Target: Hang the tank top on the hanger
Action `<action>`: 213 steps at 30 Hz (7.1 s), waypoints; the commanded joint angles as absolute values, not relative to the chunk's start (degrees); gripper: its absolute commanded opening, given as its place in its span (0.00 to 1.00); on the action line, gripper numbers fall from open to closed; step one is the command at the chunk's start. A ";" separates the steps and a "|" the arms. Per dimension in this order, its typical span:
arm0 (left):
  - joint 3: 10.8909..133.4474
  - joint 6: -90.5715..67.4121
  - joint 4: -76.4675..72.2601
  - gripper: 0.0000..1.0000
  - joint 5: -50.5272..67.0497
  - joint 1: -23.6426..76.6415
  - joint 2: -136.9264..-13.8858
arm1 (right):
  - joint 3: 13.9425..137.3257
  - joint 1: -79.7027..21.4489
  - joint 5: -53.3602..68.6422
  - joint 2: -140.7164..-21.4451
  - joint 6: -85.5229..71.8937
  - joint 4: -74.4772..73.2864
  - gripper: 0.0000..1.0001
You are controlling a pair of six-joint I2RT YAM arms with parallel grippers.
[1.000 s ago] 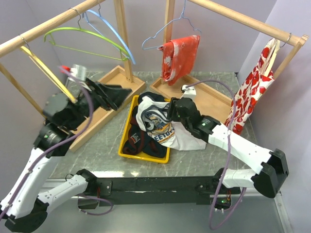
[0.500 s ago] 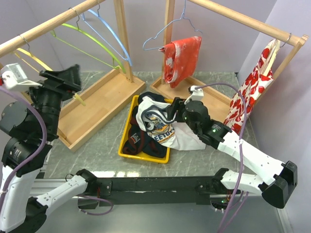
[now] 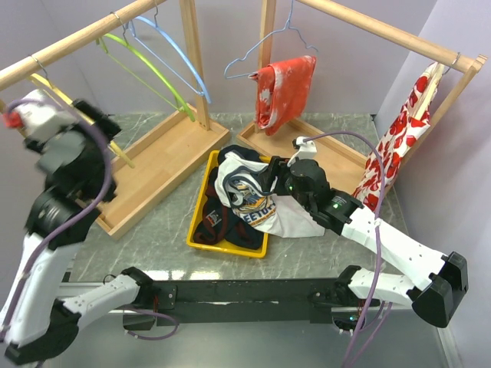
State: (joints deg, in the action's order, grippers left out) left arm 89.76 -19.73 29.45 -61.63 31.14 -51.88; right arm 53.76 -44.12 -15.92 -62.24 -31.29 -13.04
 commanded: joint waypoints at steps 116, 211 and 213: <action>60.29 -13.89 38.58 0.01 40.07 18.02 -30.50 | 50.36 -37.71 -17.76 -64.33 -30.68 -8.96 0.12; 46.49 -26.02 -21.45 0.01 29.71 36.65 -62.05 | 65.56 -49.04 -15.29 -59.05 -4.31 -6.15 0.53; 46.84 -25.93 -20.66 0.01 30.23 36.65 -61.96 | 66.09 -49.13 -17.56 -60.90 -3.00 -5.45 0.55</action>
State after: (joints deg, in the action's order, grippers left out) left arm 43.40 -25.36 -18.09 28.51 36.47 -62.67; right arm 63.22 -48.38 -14.70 -57.89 -8.03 -8.49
